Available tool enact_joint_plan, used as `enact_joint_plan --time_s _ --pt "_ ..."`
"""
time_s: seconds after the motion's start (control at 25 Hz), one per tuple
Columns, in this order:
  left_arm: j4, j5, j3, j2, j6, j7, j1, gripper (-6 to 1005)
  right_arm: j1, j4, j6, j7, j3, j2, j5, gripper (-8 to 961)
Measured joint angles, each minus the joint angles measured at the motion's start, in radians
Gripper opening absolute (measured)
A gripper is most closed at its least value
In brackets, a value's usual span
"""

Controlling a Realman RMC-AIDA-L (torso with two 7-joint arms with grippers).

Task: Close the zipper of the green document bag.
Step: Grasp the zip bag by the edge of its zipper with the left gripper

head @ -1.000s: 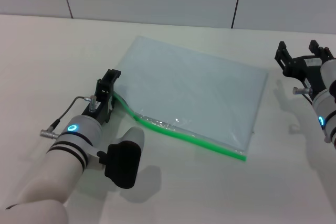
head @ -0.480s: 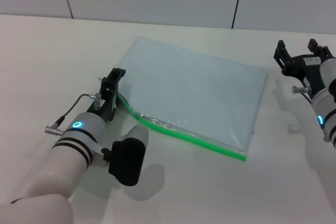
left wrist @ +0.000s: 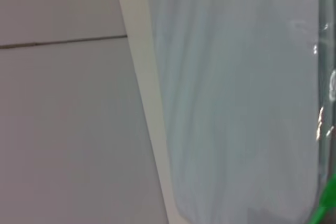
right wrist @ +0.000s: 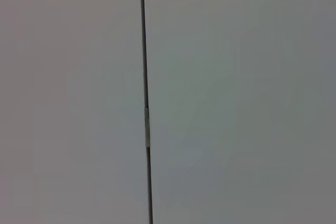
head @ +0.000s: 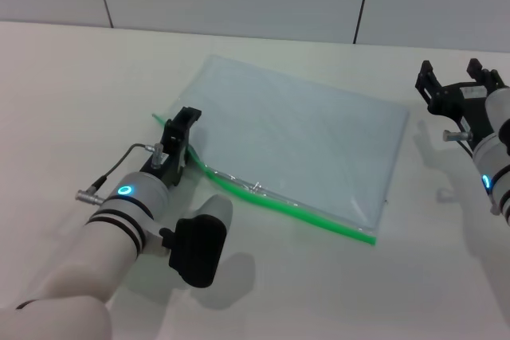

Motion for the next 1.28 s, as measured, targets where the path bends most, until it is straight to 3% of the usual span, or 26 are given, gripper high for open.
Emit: enact_joint_plan --time_s 0.52,0.76,0.88,1.08,1.28 --pt "0.028 0.017 0.001 0.001 -0.016 -0.01 0.002 499 -0.002 0.002 0.0 0.001 -0.001 0.0 0.0 754" --pt "0.049 0.072 0.0 0.004 -0.086 -0.074 0.008 364 -0.004 0.012 0.0 0.004 0.0 0.0 0.0 753" --pt "0.049 0.075 0.001 0.006 -0.089 -0.072 0.01 191 -0.004 0.013 0.0 0.006 0.0 0.001 0.0 752" --pt "0.049 0.077 0.001 0.006 -0.095 -0.081 0.011 72 -0.004 0.013 -0.008 0.007 -0.003 0.001 0.0 751" --pt "0.051 0.1 0.0 0.007 -0.174 -0.17 0.015 68 -0.001 -0.002 -0.051 0.003 -0.018 -0.001 -0.013 749"
